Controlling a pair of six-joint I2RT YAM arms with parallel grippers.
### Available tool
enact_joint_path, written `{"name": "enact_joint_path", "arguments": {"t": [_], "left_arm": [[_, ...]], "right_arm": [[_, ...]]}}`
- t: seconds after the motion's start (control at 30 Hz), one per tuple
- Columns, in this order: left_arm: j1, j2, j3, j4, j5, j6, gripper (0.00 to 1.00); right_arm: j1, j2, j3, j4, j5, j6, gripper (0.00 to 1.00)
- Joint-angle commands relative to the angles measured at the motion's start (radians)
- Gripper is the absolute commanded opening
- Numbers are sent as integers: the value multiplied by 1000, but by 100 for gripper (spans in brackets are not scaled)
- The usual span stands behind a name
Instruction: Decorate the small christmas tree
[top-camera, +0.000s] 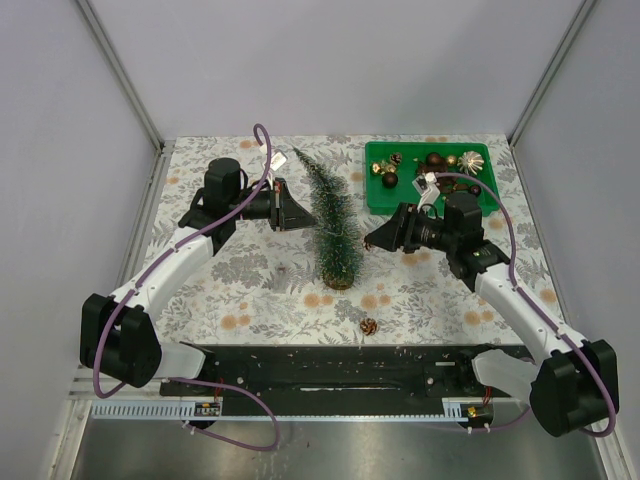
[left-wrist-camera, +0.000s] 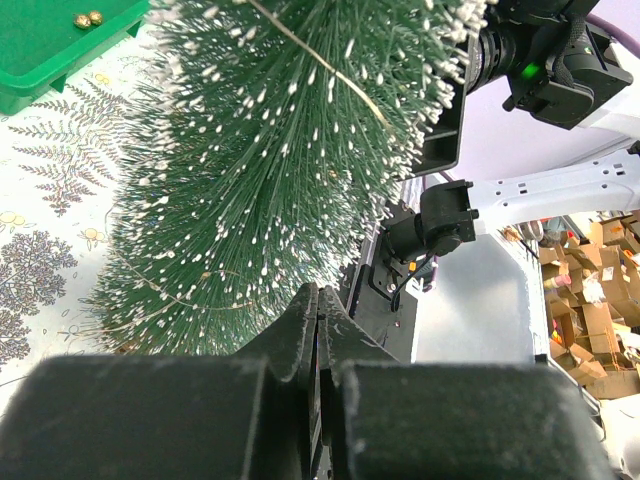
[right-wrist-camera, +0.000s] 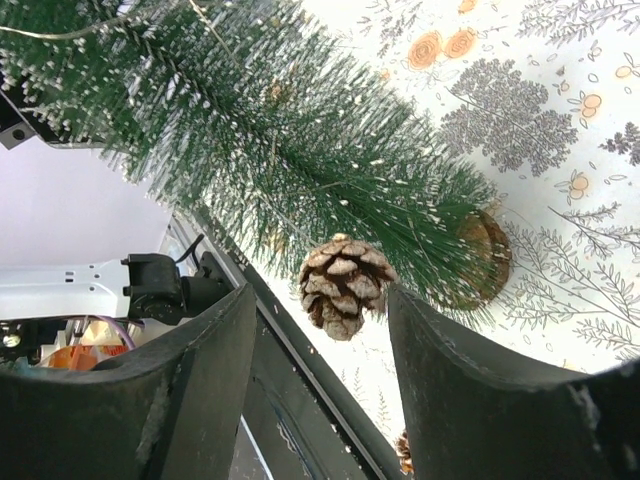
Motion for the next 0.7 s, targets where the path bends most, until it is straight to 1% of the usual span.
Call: {"name": "enact_joint_path", "arguments": {"t": [0.0,0.1,0.17,0.27,0.37,0.47,0.5,0.53,0.6,0.63,0.67], "left_arm": [[-1,-38,25,23,29,13,0],[-1,-39,26,23,31,16,0],[0,-42,29,-9,29,23,0],[5,-44,45,-46,29,42,0],[6,-45,69,-103,26,75,10],[9,-53,80,-149,26,104,15],[11,-59,83,-164,25,114,18],[13,-62,89,-179,23,124,24],[16,-71,97,-218,16,144,41],[17,-76,103,-242,11,163,51],[20,-79,112,-264,3,177,58]], "right_arm": [[8,-30,6,-32,44,-25,64],[8,-36,20,-63,89,-39,67],[5,-53,28,-88,133,-45,70],[-8,-80,43,-114,202,-53,76],[-26,-97,71,-138,253,-54,79],[-41,-96,103,-169,294,-64,80],[-48,-96,112,-174,313,-62,80],[-54,-94,120,-178,337,-61,80],[-75,-74,143,-189,383,-51,82],[-87,-51,164,-197,415,-48,82],[-95,-22,190,-210,449,-48,82]]}}
